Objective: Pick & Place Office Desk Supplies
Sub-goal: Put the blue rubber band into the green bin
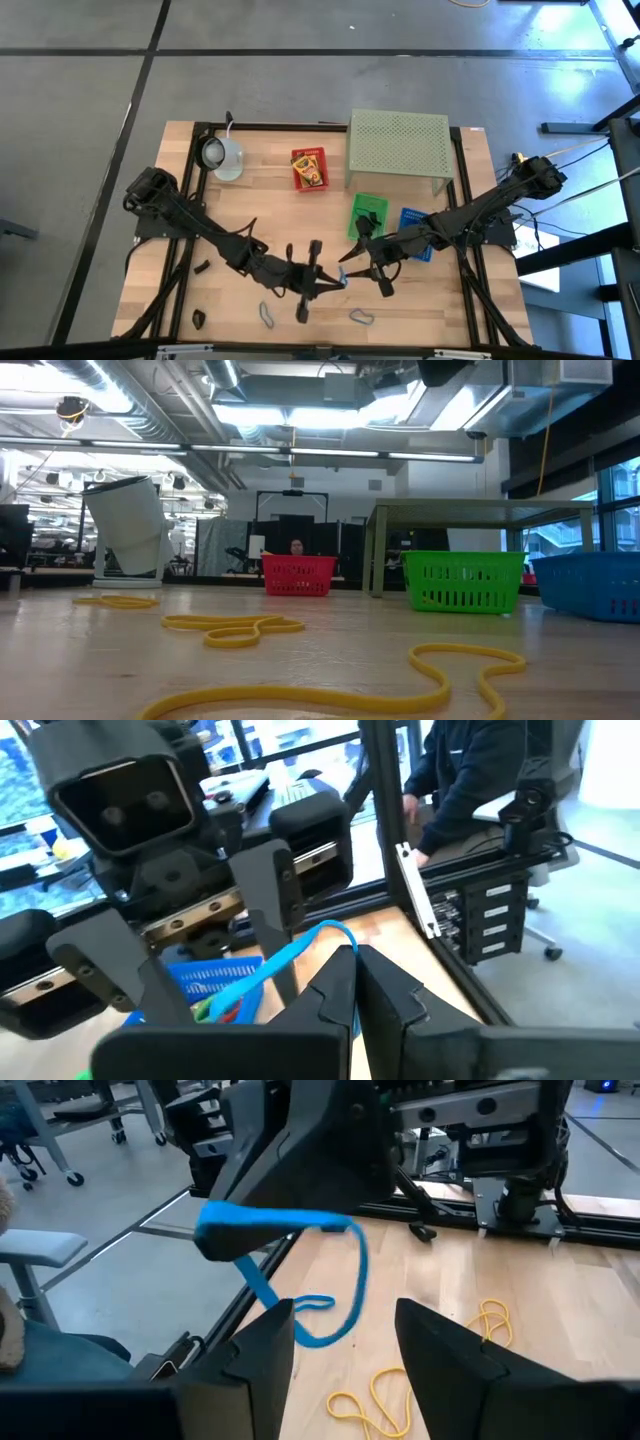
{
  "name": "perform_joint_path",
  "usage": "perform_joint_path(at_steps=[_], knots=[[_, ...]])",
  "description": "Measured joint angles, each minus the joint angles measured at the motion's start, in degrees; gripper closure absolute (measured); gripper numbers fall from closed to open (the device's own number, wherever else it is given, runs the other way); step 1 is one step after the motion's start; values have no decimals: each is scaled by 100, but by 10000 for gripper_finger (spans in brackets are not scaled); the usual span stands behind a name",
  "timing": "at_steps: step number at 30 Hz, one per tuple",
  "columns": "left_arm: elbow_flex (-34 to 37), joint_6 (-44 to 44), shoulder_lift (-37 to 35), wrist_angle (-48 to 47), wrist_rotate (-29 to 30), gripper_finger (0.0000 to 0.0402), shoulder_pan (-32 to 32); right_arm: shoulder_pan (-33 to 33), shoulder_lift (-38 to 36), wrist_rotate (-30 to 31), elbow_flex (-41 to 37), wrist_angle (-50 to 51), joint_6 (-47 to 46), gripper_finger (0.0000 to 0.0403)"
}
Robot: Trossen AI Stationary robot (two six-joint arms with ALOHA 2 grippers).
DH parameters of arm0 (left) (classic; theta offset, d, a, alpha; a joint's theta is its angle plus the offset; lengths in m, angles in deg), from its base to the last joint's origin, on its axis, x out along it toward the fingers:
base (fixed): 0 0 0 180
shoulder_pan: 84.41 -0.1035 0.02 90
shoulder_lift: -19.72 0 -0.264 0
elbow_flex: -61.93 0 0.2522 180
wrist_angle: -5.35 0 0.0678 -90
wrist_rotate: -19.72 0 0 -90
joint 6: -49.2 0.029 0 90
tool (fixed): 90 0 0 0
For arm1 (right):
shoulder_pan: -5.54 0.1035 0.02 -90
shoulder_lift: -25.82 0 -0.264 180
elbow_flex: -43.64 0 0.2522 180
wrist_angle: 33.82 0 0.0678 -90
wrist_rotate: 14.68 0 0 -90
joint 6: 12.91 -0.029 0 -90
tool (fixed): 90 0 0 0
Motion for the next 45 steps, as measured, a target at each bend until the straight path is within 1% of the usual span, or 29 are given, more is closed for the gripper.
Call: perform_joint_path(at_steps=[5, 12, 22, 28, 34, 36, 39, 45], knots=[[-1, 14, 0, -5, -14, 398, 0, 0, 2, 1, 0, 0, -4, 231], [0, 19, 2, -5, -12, 398, -24, 0, 2, 0, 0, 0, -23, 264], [-1, 112, 2, -7, -11, 398, -24, 0, 3, 1, 0, 0, -72, 337], [0, 33, 2, -9, -10, 398, -20, 0, 4, 2, 0, 0, -303, 392], [-1, -212, 2, -14, -7, 396, -17, 15, 4, 2, 0, 129, -505, 398], [0, -323, 2, -14, -7, 390, -17, 48, 7, 5, 0, 149, -514, 399], [1, -534, 2, -17, -7, 370, -17, 105, 7, 126, 0, 140, -511, 400], [-1, -1166, 4, -431, 54, 300, 28, 120, 7, 352, 0, 210, -514, 401]])
